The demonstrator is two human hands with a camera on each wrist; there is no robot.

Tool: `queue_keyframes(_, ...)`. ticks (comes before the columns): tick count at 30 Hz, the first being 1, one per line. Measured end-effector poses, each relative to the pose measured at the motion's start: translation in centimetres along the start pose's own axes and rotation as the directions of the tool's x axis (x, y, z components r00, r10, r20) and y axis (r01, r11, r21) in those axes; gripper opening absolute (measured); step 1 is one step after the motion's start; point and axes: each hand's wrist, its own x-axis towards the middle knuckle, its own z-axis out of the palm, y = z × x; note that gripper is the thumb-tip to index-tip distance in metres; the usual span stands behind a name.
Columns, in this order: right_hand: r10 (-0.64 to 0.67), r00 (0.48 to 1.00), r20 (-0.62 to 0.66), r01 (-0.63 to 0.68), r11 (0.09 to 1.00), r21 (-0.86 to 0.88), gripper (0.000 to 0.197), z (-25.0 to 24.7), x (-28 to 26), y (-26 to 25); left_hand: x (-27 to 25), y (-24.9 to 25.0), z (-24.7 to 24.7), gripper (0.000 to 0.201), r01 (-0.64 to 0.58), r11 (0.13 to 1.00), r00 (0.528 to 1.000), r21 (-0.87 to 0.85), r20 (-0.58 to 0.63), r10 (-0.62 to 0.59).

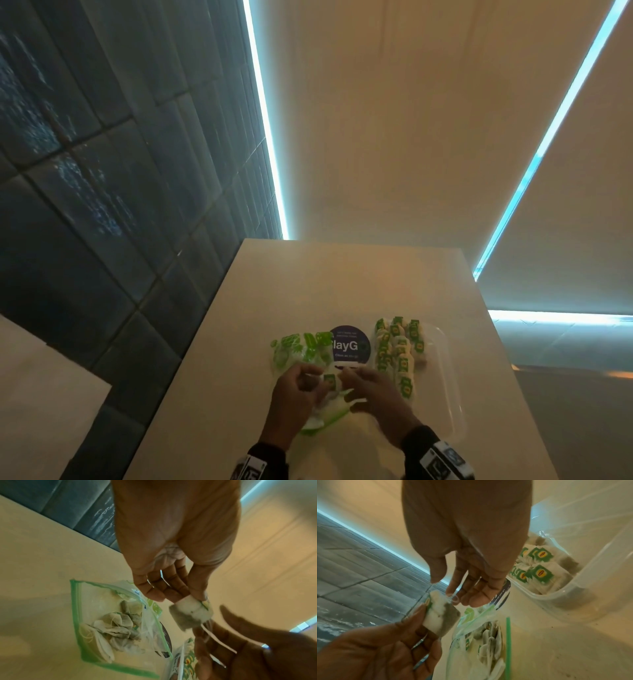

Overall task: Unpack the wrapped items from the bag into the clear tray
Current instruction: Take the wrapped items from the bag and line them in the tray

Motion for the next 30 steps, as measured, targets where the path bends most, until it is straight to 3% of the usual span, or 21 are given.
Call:
queue_keyframes(4, -0.138, 0.990, 0.037, 0.142, 0.980, -0.141, 0.017, 0.8, -0.2, -0.1, -0.2, 0.1, 0.1, 0.028, -0.058, 0.997, 0.998, 0.046, 0.028, 0.057)
queue_keyframes(7, -0.190, 0.981, -0.040, 0.180, 0.969, -0.170, 0.007, 1.3, -0.2, 0.1, -0.7, 0.4, 0.1, 0.021, -0.085, 0.993, 0.996, 0.082, 0.043, 0.081)
queue_keyframes(10, -0.168, 0.976, -0.140, 0.151, 0.981, -0.122, 0.013, 0.7, 0.1, 0.2, -1.2, -0.1, -0.8, 0.022, -0.069, 0.974, 0.997, 0.213, -0.002, 0.071)
queue_keyframes(14, -0.171, 0.960, -0.222, 0.142, 0.980, -0.139, 0.013, -0.3, 0.3, 0.5, -1.9, -2.3, -2.4, 0.018, -0.028, 0.786, 0.999, 0.617, -0.006, 0.040)
queue_keyframes(17, -0.159, 0.961, -0.225, 0.136, 0.984, -0.113, 0.010, -0.6, 0.1, 0.7, -2.9, -4.0, -1.9, 0.030, -0.065, 0.646, 0.998, 0.761, 0.062, 0.027)
queue_keyframes(22, -0.130, 0.976, -0.174, 0.114, 0.989, -0.098, 0.011, -0.8, -0.6, 0.8, -2.8, -6.3, -1.3, 0.061, -0.045, 0.674, 0.991, 0.737, 0.120, -0.066)
queue_keyframes(26, -0.112, 0.979, -0.171, 0.098, 0.991, -0.087, 0.015, -1.3, -1.0, 0.7, -2.0, -7.0, -0.9, 0.050, -0.090, 0.659, 0.993, 0.747, 0.118, 0.002)
queue_keyframes(29, -0.087, 0.982, -0.170, 0.077, 0.995, -0.066, 0.015, -1.5, -1.2, 0.7, -1.3, -6.6, -0.8, 0.038, -0.183, 0.610, 0.980, 0.771, 0.094, 0.175)
queue_keyframes(30, -0.083, 0.982, -0.168, 0.074, 0.995, -0.064, 0.015, -1.6, -1.2, 0.7, -1.3, -6.3, -0.7, 0.033, -0.182, 0.652, 0.982, 0.736, 0.098, 0.162)
